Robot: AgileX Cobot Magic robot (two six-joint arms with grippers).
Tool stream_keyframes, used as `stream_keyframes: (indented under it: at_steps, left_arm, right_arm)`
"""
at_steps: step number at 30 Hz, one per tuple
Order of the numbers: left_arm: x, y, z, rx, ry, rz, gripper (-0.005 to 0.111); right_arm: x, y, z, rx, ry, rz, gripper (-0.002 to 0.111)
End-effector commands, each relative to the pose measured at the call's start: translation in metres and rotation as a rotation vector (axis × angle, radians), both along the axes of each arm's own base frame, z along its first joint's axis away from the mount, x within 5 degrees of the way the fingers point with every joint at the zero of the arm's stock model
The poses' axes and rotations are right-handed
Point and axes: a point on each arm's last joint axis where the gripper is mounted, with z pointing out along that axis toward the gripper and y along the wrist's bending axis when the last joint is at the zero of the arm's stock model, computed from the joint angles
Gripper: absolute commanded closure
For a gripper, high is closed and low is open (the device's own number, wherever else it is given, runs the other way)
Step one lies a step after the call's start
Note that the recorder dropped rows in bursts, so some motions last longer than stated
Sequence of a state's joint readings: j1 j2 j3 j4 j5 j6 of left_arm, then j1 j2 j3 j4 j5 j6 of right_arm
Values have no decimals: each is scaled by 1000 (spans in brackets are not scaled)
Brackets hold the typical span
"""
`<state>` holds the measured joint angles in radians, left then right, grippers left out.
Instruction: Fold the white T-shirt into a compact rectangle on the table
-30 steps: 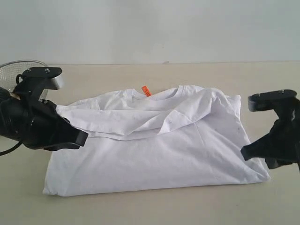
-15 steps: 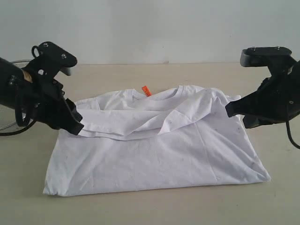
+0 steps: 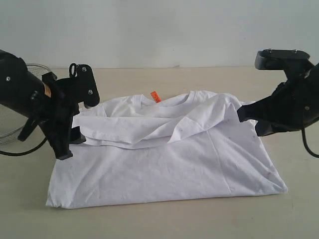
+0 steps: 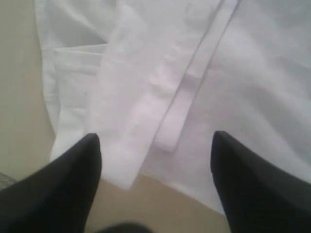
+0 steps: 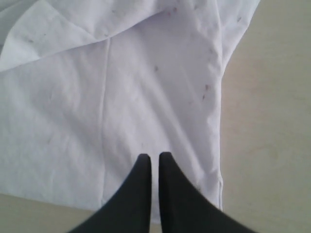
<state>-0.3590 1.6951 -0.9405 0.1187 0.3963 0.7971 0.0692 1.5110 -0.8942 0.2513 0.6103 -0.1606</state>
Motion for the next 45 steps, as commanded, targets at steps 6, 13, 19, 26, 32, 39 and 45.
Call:
stream_keyframes:
  at_steps: [6,13,19,26,32,39,45]
  left_arm:
    - [12,-4,-16,21,-46,-55,47]
    - [15,-5,-37,48,-4,-72,47]
    - [19,-7,-42,49,-24,-89,47]
    - [18,-5,-47,80,2,-106,47]
    - [16,-2,-47,137,17,-146,47]
    - [19,-3,-46,156,-25,-190,51]
    - [21,-5,-45,139,-58,-199,80]
  right_arm:
    - [0,1,4,10,-19,1,108]
    - [0,1,5,14,-19,0,108]
    - [0,1,5,15,-19,0,108]
    - [0,1,5,19,-19,-2,108]
    - [1,1,5,18,-27,-4,108]
    - [1,1,5,21,-29,-7,108]
    - [1,1,5,21,-29,-7,108]
